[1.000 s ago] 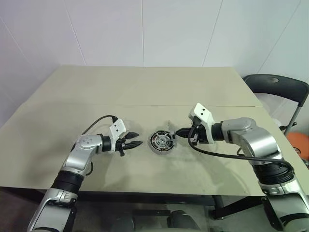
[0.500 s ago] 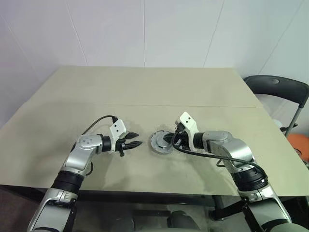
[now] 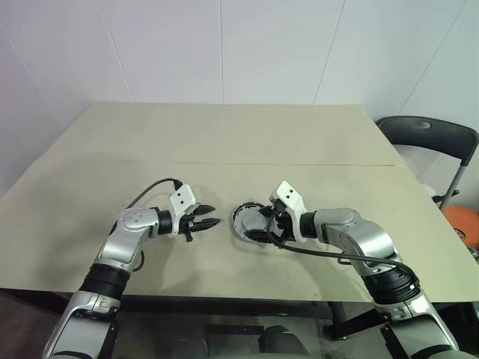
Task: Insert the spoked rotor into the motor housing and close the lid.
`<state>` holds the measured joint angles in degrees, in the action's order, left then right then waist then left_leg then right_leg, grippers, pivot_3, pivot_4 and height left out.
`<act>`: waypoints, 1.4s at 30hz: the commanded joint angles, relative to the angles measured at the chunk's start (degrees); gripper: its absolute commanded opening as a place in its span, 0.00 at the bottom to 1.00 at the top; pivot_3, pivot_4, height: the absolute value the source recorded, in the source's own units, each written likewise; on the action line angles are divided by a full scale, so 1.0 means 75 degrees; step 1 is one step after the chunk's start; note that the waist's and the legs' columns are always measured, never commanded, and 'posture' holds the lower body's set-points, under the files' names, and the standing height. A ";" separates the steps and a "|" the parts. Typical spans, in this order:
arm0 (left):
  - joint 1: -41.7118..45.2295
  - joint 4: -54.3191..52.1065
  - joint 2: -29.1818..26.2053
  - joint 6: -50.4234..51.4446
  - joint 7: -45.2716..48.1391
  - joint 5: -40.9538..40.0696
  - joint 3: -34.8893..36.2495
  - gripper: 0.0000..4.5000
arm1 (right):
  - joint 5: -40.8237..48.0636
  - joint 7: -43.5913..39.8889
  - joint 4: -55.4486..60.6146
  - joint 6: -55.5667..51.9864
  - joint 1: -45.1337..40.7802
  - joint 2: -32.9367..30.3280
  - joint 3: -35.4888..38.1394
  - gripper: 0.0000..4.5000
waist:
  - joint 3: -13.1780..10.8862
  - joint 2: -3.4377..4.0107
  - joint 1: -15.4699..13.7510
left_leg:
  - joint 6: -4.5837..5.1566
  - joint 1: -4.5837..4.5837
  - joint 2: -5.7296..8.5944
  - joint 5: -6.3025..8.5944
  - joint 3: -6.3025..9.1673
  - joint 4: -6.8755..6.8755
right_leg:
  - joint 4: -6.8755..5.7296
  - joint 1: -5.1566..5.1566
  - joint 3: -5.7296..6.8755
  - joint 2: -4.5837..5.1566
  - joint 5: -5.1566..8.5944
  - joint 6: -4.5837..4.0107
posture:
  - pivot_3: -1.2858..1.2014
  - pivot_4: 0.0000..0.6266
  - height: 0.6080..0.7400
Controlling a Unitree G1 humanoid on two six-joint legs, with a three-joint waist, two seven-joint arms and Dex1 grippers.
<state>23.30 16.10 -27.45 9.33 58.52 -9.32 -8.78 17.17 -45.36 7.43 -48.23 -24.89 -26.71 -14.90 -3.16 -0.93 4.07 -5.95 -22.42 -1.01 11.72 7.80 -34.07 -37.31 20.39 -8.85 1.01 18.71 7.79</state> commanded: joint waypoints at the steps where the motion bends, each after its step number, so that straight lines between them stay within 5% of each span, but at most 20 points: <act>1: 0.0242 -0.0105 0.0012 -0.0118 -0.0006 0.0003 0.0042 0.43 | -0.0315 0.0289 -0.0164 0.0215 -0.0157 0.0135 -0.0202 1.00 | 0.0000 0.0000 -0.0003 | 0.0000 0.0000 0.0000 0.0000 0.0000 0.0000 | 0.0000 0.0001 0.0000 0.0000 0.0000 0.0000 | 0.52 0.00 1.00; 6: 0.0299 -0.0064 0.0022 -0.0140 -0.0013 0.0011 0.0068 0.43 | -0.0659 0.0519 -0.0360 0.0424 -0.0291 0.0218 -0.0392 1.00 | 0.0000 0.0000 -0.0018 | 0.0000 -0.0001 0.0000 0.0000 0.0000 0.0000 | 0.0000 0.0001 0.0000 0.0001 -0.0001 -0.0001 | 0.52 0.00 1.00; 12: 0.0341 -0.0020 0.0028 -0.0180 -0.0041 0.0026 0.0069 0.43 | -0.0715 0.0532 -0.0513 0.0518 -0.0344 0.0266 -0.0286 0.73 | 0.0000 0.0000 -0.0010 | 0.0000 0.0000 0.0000 0.0000 0.0000 -0.0003 | 0.0000 -0.0002 0.0000 0.0001 -0.0001 -0.0001 | 0.52 0.00 1.00; 24: 0.0265 0.0039 0.0060 -0.0245 -0.0087 0.0150 -0.0037 0.43 | -0.0013 0.0771 -0.0842 0.0692 -0.0653 0.1105 0.0743 0.74 | -0.0001 0.0001 0.0012 | 0.0000 0.0001 0.0000 -0.0001 0.0000 -0.0009 | -0.0009 0.0001 -0.0002 -0.0003 -0.0002 -0.0002 | 0.52 0.00 1.00; 42: 0.0218 0.0004 0.0029 -0.0280 -0.0124 0.0115 -0.0011 0.43 | -0.0222 0.1157 -0.0838 0.0628 -0.0241 0.1077 0.0646 0.74 | -0.0002 0.0003 -0.0009 | 0.0000 -0.0007 0.0000 -0.0001 0.0002 0.0004 | -0.0003 0.0006 0.0000 -0.0001 -0.0002 -0.0002 | 0.52 0.00 1.00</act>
<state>24.61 17.50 -26.84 8.05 57.51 -8.40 -9.47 15.41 -37.54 -1.07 -43.45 -26.83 -18.56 -11.25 -3.18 -0.91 4.00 -5.95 -22.47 -1.01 11.72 7.81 -34.04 -37.33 20.43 -8.84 1.01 18.69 7.78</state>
